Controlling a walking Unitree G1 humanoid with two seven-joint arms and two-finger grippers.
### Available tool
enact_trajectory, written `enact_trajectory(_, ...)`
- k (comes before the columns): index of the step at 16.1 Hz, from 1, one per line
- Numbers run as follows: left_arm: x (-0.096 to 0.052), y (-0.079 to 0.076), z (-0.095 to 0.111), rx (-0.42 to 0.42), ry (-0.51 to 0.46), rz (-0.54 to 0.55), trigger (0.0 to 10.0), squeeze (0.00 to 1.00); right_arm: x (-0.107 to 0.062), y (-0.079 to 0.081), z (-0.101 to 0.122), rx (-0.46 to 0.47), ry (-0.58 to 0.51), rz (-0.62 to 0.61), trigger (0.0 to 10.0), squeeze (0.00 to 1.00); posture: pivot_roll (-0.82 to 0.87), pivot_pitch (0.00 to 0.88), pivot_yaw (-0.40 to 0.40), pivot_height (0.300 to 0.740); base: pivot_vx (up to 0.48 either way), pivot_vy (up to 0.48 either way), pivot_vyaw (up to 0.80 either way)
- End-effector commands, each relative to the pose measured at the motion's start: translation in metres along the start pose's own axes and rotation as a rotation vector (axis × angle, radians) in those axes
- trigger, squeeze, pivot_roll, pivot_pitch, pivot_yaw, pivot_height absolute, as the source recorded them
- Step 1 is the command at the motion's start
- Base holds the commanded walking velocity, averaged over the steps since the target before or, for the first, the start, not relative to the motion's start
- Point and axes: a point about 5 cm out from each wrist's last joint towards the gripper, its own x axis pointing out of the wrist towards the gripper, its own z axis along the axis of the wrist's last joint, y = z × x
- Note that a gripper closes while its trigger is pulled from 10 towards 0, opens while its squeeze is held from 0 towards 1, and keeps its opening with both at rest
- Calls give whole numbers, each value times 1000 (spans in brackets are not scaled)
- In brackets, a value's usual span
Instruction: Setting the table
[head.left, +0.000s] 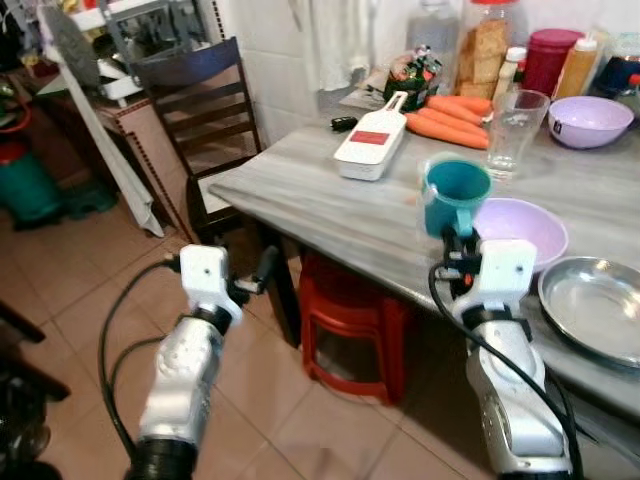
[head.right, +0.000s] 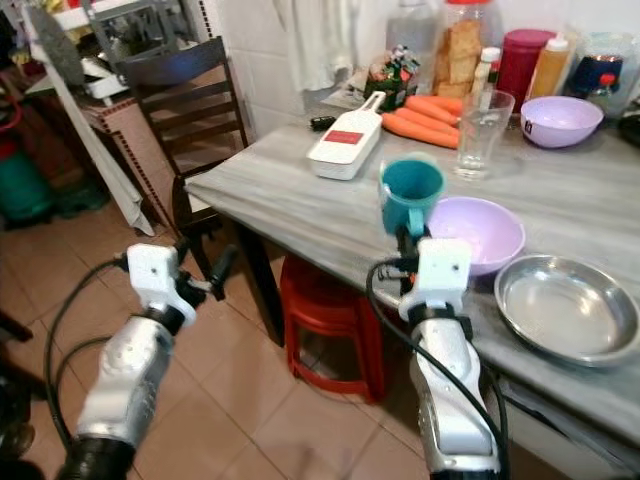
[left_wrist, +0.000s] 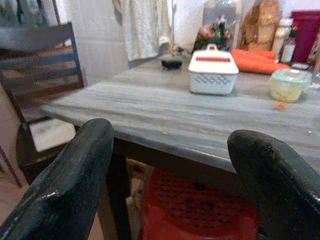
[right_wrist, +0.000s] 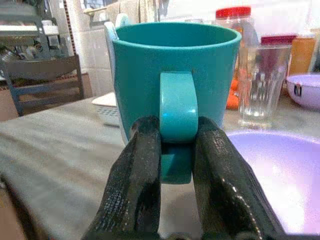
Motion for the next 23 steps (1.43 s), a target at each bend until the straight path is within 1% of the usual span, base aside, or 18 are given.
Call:
enact_trajectory(1, 1, 4, 7, 31, -13, 10, 10000, 0, 3, 5, 5, 7, -24, 7, 10000, 0, -90, 0, 112, 740, 0, 0, 0)
enact_trajectory(4, 5, 2, 12, 31, -32, 6, 10000, 0, 3, 5, 6, 2, -29, 9, 10000, 0, -92, 0, 113, 740, 0, 0, 0)
enact_trajectory(8, 4, -4, 13, 31, -32, 0, 10000, 0, 4, 5, 6, -1, -31, 7, 10000, 0, -93, 0, 112, 740, 0, 0, 0)
enact_trajectory(11, 4, -4, 13, 37, -32, -7, 10000, 0, 4, 5, 6, -6, -34, 10, 10000, 0, -91, 0, 112, 740, 0, 0, -627)
enact_trajectory(20, 5, -6, 18, 31, -37, -16, 10000, 0, 4, 6, 7, -9, -41, 11, 10000, 0, -91, 0, 114, 740, 0, 0, -800)
enact_trajectory(23, 6, -7, 19, 25, -45, -16, 10000, 0, 4, 6, 9, -33, -57, 18, 10000, 0, -93, 0, 111, 740, 0, 0, -800)
